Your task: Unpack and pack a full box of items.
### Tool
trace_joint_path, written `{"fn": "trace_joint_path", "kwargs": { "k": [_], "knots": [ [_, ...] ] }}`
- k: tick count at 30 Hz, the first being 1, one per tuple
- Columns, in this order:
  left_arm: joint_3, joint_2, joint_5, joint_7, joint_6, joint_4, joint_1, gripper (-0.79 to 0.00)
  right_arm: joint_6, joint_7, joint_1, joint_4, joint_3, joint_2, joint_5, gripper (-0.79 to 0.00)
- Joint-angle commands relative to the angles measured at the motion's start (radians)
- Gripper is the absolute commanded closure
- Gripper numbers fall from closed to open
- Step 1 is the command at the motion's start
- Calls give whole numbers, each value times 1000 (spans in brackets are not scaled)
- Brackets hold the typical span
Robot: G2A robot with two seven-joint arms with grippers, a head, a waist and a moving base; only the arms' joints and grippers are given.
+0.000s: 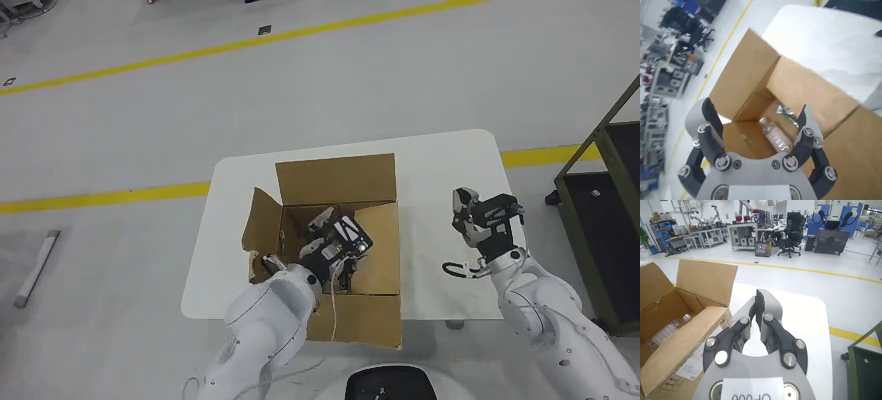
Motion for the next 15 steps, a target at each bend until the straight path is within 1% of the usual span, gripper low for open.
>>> {"fn": "trace_joint_path", "kwargs": {
  "k": [1, 3, 6, 11, 15],
  "knots": [
    [12, -4, -149, -15, -45, 53, -22, -785, -1, -1, -7, -3, 5, 0, -1, 0],
    [12, -12, -288, -35, -16, 86, -37, -785, -1, 0, -13, -5, 8, 0, -9, 0],
    [32, -18, -446, -75, -37, 133, -70, -785, 2, -3, -24, -4, 9, 0, -21, 0],
    [32, -18, -446, -75, -37, 133, -70, -785, 5, -12, -27, 11, 0, -3, -30, 0],
    [32, -18, -446, -75, -37, 133, -70, -785, -7, -19, -31, 6, -25, -2, -110, 0]
  ]
}}
